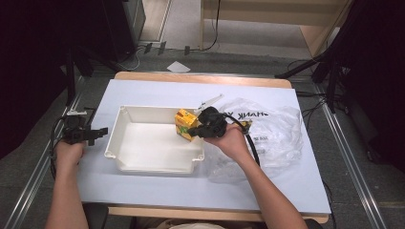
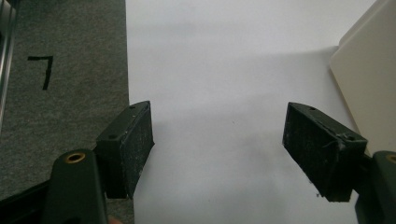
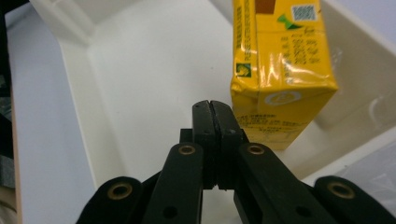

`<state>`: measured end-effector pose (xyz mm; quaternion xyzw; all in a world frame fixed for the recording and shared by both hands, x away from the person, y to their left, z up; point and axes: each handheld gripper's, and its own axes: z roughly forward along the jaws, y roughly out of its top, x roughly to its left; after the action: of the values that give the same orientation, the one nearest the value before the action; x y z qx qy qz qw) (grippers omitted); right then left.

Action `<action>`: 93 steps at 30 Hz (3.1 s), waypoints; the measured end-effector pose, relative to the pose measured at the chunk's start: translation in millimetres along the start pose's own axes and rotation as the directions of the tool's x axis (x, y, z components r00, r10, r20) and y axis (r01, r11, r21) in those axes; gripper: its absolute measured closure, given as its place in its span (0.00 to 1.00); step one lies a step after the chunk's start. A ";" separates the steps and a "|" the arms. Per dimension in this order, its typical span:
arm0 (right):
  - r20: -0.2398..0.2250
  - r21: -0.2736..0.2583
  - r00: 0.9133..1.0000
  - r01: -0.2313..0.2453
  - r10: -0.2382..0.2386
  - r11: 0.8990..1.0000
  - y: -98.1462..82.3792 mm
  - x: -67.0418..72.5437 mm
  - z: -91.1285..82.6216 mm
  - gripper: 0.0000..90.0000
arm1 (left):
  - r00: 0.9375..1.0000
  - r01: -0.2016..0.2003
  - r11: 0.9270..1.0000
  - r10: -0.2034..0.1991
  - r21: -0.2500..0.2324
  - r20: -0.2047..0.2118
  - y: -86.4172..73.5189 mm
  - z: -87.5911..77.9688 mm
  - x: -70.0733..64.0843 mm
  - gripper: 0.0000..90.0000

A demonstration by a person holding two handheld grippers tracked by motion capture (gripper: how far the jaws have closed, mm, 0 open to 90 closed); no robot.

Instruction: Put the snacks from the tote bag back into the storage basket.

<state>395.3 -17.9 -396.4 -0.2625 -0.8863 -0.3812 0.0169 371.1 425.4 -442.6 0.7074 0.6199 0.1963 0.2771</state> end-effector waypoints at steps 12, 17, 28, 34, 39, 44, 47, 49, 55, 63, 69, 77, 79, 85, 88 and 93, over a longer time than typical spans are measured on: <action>0.020 0.004 1.000 -0.006 0.005 1.000 -1.9 -1.7 12.3 1.00 | 1.000 -0.007 1.000 0.007 0.006 -0.005 -1.7 -0.3 1.3 0.29; 0.026 0.006 1.000 0.002 -0.003 1.000 -2.3 -2.7 12.2 1.00 | 1.000 -0.006 1.000 0.006 0.005 -0.003 -2.5 -0.5 1.3 0.29; 0.044 0.004 0.999 -0.019 0.018 1.000 -4.2 -10.0 7.5 1.00 | 1.000 -0.012 1.000 0.012 0.011 -0.006 -2.1 0.4 0.4 0.29; 0.052 0.003 0.998 -0.021 0.021 1.000 -4.5 -11.4 5.7 1.00 | 1.000 -0.014 1.000 0.014 0.008 -0.003 -1.9 0.5 -0.6 0.29; 0.063 -0.004 0.998 -0.029 0.029 1.000 -5.5 -16.2 3.1 1.00 | 1.000 -0.012 1.000 0.012 0.009 -0.001 -2.2 -0.1 0.1 0.29; 0.050 0.003 0.998 -0.032 0.032 0.999 -5.7 -15.8 1.3 0.99 | 1.000 -0.013 1.000 0.013 0.008 -0.001 -1.8 -0.1 0.0 0.29; 0.035 0.008 0.999 -0.025 0.025 1.000 -5.8 -15.5 -2.3 0.94 | 1.000 -0.010 1.000 0.010 0.004 0.003 -1.2 -0.1 -0.2 0.29; 0.026 0.010 0.999 -0.029 0.029 1.000 -5.8 -15.5 -3.6 0.92 | 1.000 -0.010 1.000 0.010 0.006 0.003 -1.1 0.5 -0.2 0.29; -0.009 -0.011 0.999 -0.035 0.035 0.999 -7.8 -16.7 -17.7 0.76 | 1.000 -0.001 1.000 0.001 0.011 0.001 -2.1 0.6 1.3 0.28; -0.008 -0.024 0.999 -0.048 0.048 0.999 -12.9 -20.7 -27.6 0.64 | 1.000 0.001 1.000 -0.001 0.012 -0.003 -2.9 0.2 1.2 0.27; 0.000 -0.021 0.998 -0.064 0.064 0.998 -18.0 -25.9 -36.2 0.61 | 1.000 0.003 1.000 -0.003 0.012 -0.007 -2.9 0.8 1.3 0.27; 0.027 -0.021 0.997 -0.071 0.072 0.997 -22.9 -33.0 -47.1 0.56 | 1.000 -0.002 1.000 0.002 0.016 -0.012 -3.4 0.6 1.3 0.27; 0.034 -0.034 0.996 -0.076 0.077 0.997 -23.7 -35.1 -51.3 0.57 | 1.000 -0.002 1.000 0.002 0.015 -0.012 -3.3 0.8 1.2 0.27; 0.066 -0.052 0.994 -0.088 0.091 0.995 -27.0 -43.4 -61.1 0.54 | 1.000 -0.002 1.000 0.002 0.018 -0.015 -3.4 1.7 1.2 0.26; 0.075 -0.058 0.992 -0.097 0.101 0.994 -28.7 -47.0 -63.3 0.52 | 1.000 -0.003 1.000 0.003 0.018 -0.015 -3.5 1.8 1.0 0.26; 0.095 -0.068 0.988 -0.118 0.124 0.991 -32.5 -54.0 -69.7 0.49 | 1.000 -0.003 1.000 0.003 0.020 -0.014 -3.4 1.9 1.0 0.26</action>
<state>414.4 -108.6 -381.0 -0.3349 -0.8562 -0.3932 -0.0121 369.9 426.4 -446.3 0.7097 0.6226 0.1957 0.2655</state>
